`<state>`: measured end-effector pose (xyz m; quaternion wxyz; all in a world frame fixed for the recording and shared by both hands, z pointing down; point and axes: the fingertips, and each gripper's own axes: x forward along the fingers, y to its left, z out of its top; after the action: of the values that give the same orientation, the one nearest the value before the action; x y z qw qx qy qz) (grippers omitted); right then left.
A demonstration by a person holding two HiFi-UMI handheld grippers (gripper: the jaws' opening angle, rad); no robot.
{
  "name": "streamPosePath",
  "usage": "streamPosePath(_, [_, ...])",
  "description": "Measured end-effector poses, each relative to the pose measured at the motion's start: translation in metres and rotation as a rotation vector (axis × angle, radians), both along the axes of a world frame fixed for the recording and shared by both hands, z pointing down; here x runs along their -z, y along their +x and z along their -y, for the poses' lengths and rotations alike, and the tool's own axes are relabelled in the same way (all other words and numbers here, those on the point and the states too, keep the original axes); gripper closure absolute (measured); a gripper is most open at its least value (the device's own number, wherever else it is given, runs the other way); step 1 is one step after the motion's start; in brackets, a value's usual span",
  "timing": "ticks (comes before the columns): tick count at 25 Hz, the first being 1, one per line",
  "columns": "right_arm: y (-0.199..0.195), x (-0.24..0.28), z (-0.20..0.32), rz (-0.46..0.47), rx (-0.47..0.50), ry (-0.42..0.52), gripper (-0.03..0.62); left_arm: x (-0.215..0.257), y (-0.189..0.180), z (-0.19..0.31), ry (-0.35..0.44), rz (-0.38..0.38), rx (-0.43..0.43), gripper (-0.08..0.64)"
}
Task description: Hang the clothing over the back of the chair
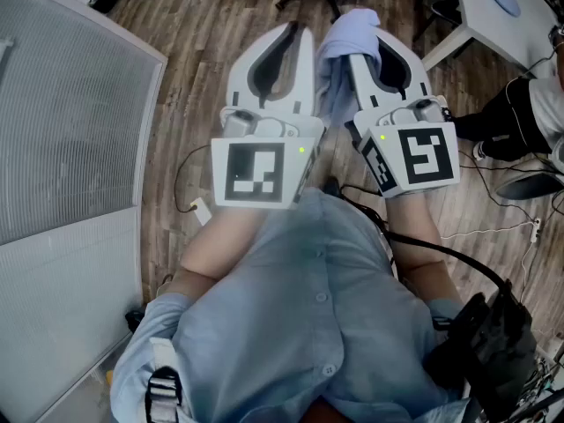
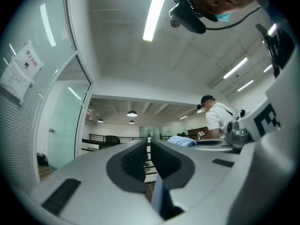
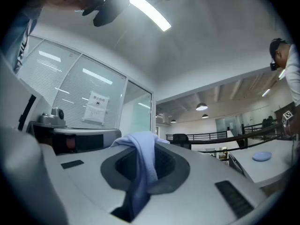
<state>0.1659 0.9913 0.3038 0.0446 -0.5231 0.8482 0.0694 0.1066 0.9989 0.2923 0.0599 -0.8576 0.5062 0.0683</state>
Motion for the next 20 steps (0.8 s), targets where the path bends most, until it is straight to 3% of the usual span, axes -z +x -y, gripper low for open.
streamPosePath(10, [0.016, -0.006, -0.005, 0.005, -0.003, 0.007, 0.558, -0.013, 0.012, 0.002, 0.015, 0.022, -0.002, 0.534])
streamPosePath(20, [0.058, -0.018, 0.016, 0.028, 0.065, -0.018, 0.558, -0.032, 0.053, 0.021, -0.042, -0.001, 0.049, 0.534])
